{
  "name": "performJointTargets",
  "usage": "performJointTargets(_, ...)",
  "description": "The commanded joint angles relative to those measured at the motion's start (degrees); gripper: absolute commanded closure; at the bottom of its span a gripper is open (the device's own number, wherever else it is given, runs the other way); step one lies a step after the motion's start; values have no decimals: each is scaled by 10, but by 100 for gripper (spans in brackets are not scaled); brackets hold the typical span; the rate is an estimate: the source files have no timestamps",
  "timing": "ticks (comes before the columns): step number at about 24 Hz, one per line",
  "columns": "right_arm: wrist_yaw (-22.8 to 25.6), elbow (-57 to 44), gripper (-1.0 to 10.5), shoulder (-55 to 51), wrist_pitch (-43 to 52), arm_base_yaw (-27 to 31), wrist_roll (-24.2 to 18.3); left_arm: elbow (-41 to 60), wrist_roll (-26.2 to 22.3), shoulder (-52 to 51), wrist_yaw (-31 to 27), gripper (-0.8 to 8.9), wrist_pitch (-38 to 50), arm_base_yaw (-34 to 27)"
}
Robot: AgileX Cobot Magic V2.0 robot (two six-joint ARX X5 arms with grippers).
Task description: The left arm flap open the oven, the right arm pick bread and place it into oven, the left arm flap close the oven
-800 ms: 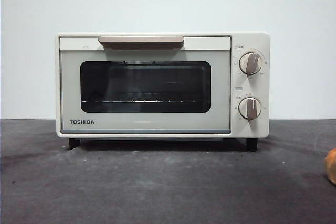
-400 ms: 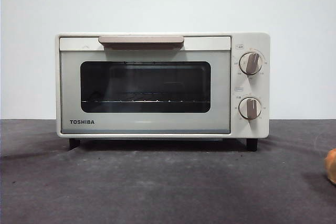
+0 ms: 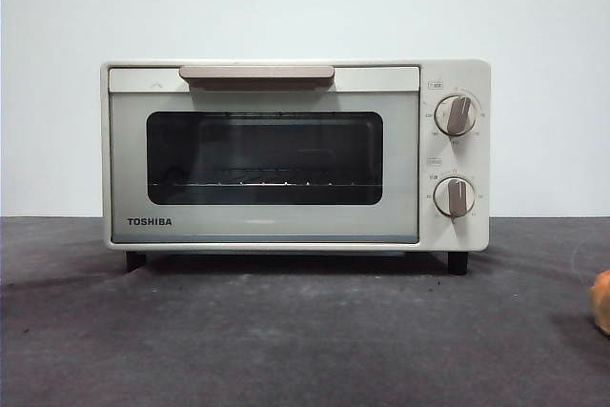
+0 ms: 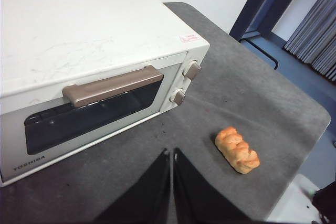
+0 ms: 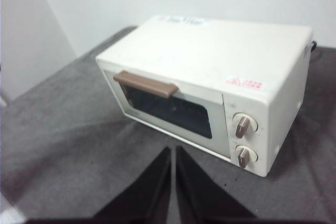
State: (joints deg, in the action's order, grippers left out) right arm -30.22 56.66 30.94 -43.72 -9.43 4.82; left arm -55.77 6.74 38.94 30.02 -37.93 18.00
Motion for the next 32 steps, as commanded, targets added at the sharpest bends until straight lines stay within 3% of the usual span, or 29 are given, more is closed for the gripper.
performJointTargets(1,0,8,935,13,4,-2,-10,-13,-22,4,2,782,9,3)
performJointTargets(4,0,8,923,24,3,-2,-10,-13,-22,5,2,752,19,3)
performJointTargets(9,1,8,664,37,3,-2,-2,-13,-22,12,2,398,36,3)
performJointTargets(11,1,8,536,42,2,-2,6,-13,-22,15,2,324,37,3)
performJointTargets(15,2,8,412,53,-1,-2,14,-13,-22,21,0,311,37,3)
performJointTargets(21,0,8,410,71,-6,-2,40,-13,-22,33,0,313,36,4)
performJointTargets(27,5,6,411,100,-73,-2,42,-13,-17,37,0,313,32,4)
performJointTargets(32,44,-5,411,141,-126,-3,42,-13,-13,37,0,313,32,5)
